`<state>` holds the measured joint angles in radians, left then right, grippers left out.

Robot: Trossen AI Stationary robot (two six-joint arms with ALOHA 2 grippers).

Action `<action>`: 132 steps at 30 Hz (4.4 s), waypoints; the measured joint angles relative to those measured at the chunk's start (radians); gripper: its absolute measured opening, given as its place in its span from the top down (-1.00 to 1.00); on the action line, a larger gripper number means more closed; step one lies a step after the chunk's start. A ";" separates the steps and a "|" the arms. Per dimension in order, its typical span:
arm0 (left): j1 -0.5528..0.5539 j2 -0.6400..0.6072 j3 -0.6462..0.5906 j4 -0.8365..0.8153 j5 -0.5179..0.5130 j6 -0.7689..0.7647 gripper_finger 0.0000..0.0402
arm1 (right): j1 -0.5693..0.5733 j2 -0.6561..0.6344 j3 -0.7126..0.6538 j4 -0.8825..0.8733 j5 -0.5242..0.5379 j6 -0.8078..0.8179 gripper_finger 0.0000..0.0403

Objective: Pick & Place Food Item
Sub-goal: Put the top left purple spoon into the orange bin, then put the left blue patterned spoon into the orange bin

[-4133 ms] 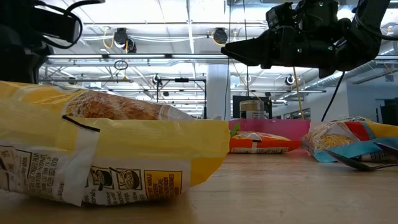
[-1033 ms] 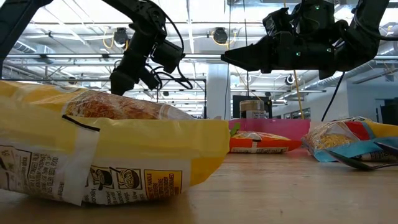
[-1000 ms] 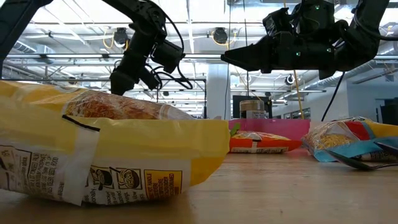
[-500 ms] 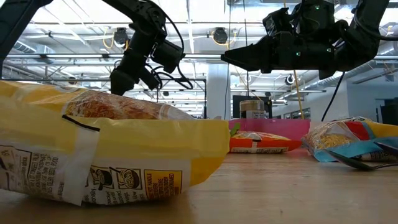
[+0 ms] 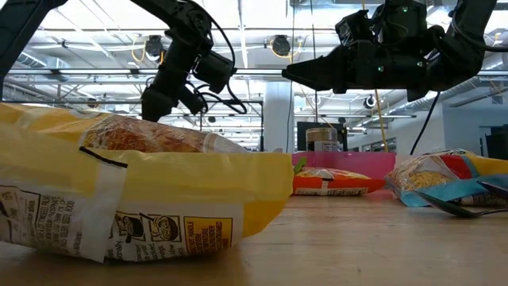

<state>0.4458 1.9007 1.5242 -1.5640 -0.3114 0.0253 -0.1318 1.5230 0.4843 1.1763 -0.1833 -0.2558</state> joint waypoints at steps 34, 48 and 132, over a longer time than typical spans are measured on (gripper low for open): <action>-0.011 -0.002 0.000 -0.007 0.221 -0.034 0.04 | 0.000 0.000 0.000 -0.021 0.000 0.000 -0.25; -0.197 -0.271 -0.002 0.173 0.237 -0.050 0.01 | 0.000 0.000 0.000 -0.064 0.000 0.008 -0.25; -1.020 -0.312 -0.643 1.053 -0.182 -0.585 0.01 | 0.001 0.000 0.000 -0.038 0.003 0.008 -0.25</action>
<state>-0.5747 1.5884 0.8815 -0.5111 -0.4938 -0.5599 -0.1310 1.5230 0.4839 1.1381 -0.1802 -0.2478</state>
